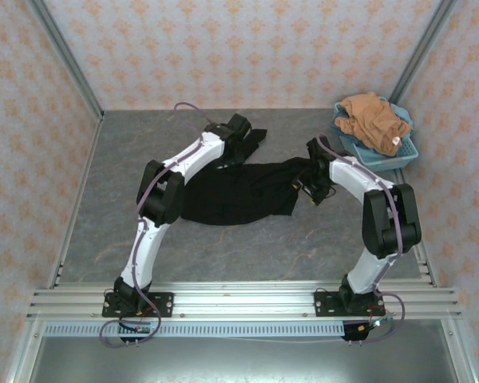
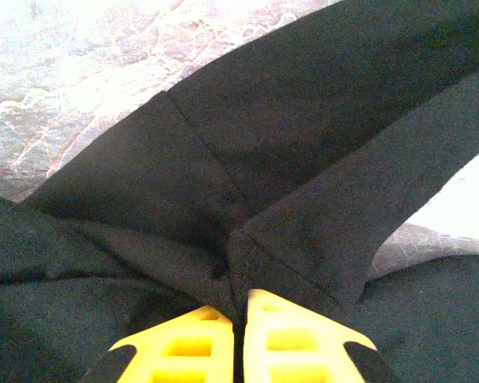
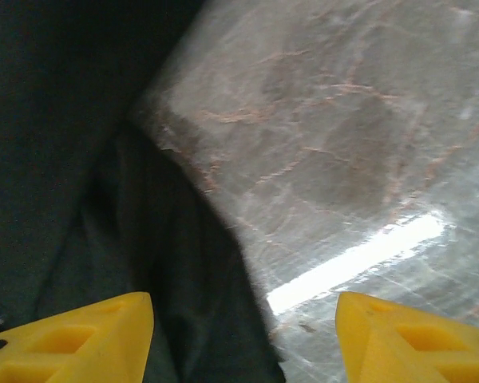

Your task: Fold and stack the t-shirts

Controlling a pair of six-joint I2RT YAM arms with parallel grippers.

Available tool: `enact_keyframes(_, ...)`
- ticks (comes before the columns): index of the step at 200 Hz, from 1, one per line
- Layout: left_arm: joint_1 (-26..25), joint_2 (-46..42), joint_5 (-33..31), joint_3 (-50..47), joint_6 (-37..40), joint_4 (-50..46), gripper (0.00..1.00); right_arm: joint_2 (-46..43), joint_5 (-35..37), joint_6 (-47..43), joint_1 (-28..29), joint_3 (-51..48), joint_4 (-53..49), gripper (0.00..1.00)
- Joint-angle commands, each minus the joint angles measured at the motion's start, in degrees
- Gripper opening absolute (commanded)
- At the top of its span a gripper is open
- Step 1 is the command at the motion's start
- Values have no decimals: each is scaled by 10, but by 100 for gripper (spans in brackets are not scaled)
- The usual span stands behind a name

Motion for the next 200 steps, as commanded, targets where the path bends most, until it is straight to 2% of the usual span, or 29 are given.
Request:
enact_keyframes(1, -4, -33, -18, -16, 1, -1, 6, 22, -4, 18, 6, 18, 20, 63)
enact_keyframes(28, -3, -51, -21, -34, 0, 4, 1, 49, 1, 22, 6, 30, 34, 59)
enact_keyframes(42, -4, -59, -20, -41, -1, 4, 0, 62, 4, 20, 6, 40, 39, 53)
enact_keyframes(54, -3, -65, -20, -47, -2, 3, 0, 71, 8, 18, 6, 48, 41, 42)
enact_keyframes(71, -2, -77, -22, -58, -7, 1, 0, 76, 21, 18, 6, 55, 35, 16)
enact_keyframes(87, 0, -93, -22, -72, -14, 3, 0, 61, 44, 19, 6, 48, 34, 0)
enact_keyframes(148, 14, -177, -42, -109, -41, 13, 0, -27, 119, -13, 5, 73, -14, 0)
enact_keyframes(178, 18, -235, -58, -144, -43, 9, 0, -46, 130, -27, 5, 103, -51, 0)
enact_keyframes(200, 18, -290, -53, -200, -50, 11, 0, -64, 125, -27, 6, 90, -66, 0)
